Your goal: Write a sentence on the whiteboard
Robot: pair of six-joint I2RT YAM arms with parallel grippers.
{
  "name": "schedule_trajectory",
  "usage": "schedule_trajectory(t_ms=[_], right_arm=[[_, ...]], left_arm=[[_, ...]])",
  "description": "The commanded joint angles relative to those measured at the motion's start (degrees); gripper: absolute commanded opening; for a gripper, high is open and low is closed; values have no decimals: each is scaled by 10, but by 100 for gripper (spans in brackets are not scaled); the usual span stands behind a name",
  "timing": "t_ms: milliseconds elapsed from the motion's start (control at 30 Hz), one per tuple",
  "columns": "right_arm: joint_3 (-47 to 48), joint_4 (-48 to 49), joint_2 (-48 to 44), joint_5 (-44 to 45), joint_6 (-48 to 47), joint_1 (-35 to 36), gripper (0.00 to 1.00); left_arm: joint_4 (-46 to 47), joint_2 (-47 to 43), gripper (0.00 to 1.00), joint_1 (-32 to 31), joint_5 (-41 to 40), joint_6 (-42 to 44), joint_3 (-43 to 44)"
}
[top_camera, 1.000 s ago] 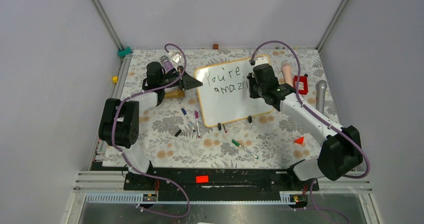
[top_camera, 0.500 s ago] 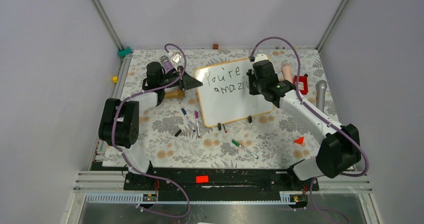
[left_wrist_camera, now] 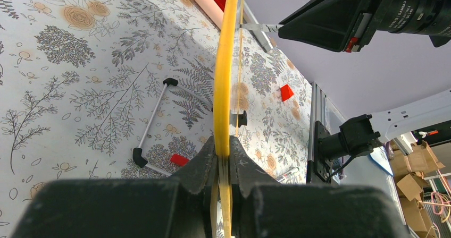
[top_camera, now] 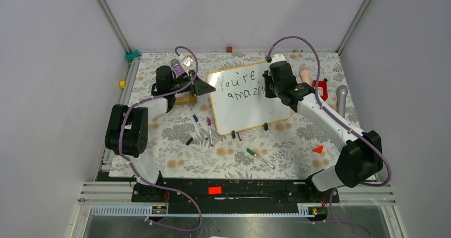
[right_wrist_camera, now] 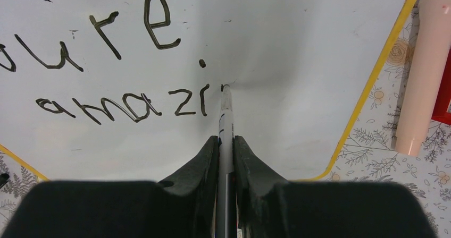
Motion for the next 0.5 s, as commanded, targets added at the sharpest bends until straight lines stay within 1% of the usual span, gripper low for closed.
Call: schedule_trajectory(t_ms=[0, 467], right_arm=[[14, 3, 4, 20, -5, -11, 0], [-34, 0, -18, 4, 10, -12, 0]], left_arm=[[24, 1, 0, -3, 27, 40, 17], [23, 0, 0, -3, 28, 40, 19]])
